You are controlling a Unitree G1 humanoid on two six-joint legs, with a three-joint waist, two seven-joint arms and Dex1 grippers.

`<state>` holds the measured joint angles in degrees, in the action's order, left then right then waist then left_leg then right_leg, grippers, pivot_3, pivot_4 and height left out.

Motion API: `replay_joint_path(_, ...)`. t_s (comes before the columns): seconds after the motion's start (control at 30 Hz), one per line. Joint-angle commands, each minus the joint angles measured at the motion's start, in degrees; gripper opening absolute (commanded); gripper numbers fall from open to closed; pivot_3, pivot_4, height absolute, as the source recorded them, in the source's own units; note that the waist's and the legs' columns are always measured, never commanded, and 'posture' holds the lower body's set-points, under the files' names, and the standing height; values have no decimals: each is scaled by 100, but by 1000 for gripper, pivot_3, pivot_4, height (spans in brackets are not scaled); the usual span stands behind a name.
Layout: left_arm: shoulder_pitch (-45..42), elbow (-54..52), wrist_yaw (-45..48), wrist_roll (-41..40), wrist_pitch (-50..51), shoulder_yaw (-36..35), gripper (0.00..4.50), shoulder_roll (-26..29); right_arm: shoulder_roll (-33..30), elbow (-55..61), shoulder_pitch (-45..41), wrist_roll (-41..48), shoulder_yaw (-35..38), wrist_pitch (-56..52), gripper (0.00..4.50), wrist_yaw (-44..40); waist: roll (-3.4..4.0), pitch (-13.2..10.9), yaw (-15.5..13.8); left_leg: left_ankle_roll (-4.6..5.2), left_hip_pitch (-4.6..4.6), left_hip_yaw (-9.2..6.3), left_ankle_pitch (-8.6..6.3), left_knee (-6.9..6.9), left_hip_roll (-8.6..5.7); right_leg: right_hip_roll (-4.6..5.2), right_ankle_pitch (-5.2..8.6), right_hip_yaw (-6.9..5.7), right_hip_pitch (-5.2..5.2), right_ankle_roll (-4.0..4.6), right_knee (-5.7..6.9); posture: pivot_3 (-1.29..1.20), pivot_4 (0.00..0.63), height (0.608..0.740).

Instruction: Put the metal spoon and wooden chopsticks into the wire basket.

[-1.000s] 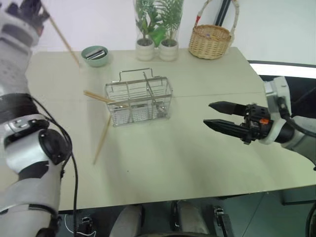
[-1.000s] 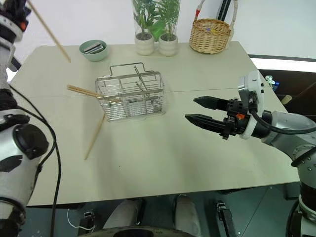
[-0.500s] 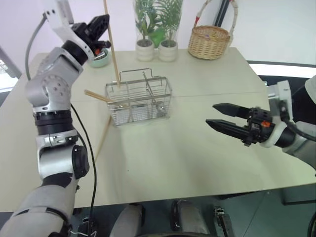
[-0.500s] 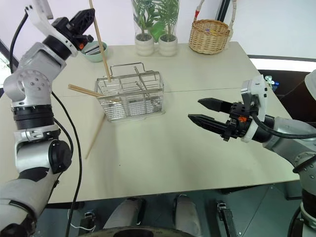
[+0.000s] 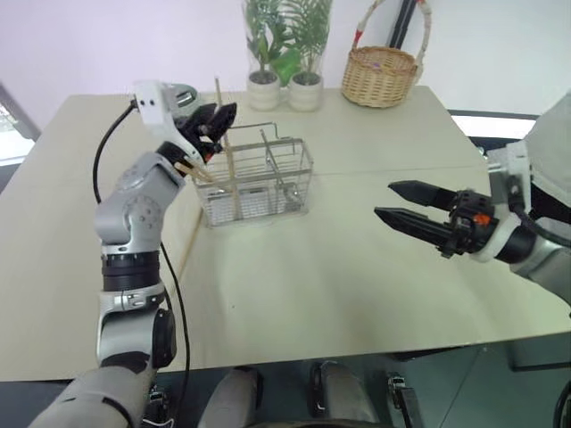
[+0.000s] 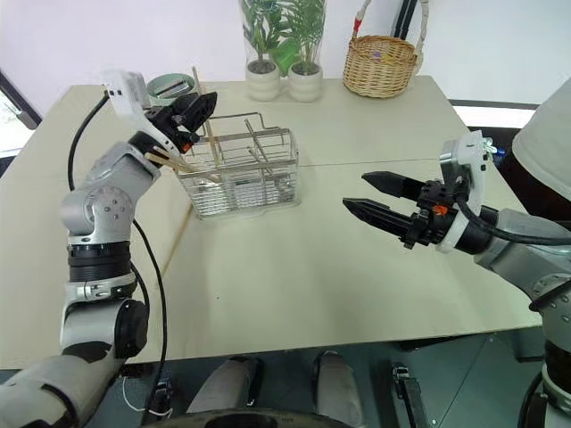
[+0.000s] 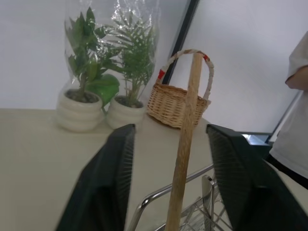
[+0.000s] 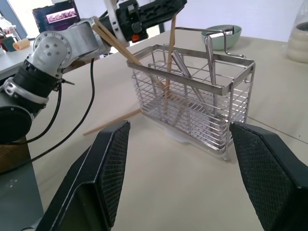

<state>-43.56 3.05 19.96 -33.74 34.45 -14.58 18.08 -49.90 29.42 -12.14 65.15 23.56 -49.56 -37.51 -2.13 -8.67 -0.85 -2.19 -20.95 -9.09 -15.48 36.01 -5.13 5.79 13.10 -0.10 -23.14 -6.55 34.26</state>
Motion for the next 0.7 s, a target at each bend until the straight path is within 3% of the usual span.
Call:
replay_joint_path(0.03, -228, -323, -27, -120, 20, -171, 4470, 165, 5, -84, -146, 65, 145, 128, 3392, -12, 0, 0, 0, 0, 0, 0, 0, 0, 0, 0, 0, 0, 0, 0, 0, 0, 150, 704)
replay_joint_path(0.27, -688, -425, -61, -410, 274, -416, 4470, 567, 66, -260, -313, -33, -14, 147, 3392, -30, 0, 0, 0, 1, -2, -1, -1, 1, -1, 0, 0, -2, 0, 0, -1, 0, 150, 704)
replay_joint_path(0.5, -1847, 30, -174, -1171, 961, -1136, 4470, 1306, 112, -386, -402, -172, -124, 168, 3392, -143, 5, 0, 15, 1, -11, -2, -1, 1, -1, -1, 0, -4, -10, -1, -1, 0, 150, 704)
replay_joint_path(0.57, -2159, 511, -263, -1082, 1099, -1240, 4470, 1660, 133, -417, -448, -212, -173, 174, 3392, -158, 7, -1, 17, 1, -8, -2, -1, 1, -1, -2, -1, -4, -10, -2, 0, 0, 150, 704)
replay_joint_path(0.7, -2369, 1707, -471, -363, 1936, -687, 4470, 2556, 146, -435, -464, -258, -206, 180, 3392, -221, 24, 2, 27, 2, 7, 2, -1, -5, 0, -12, -1, -2, -4, -5, 7, 0, 150, 704)
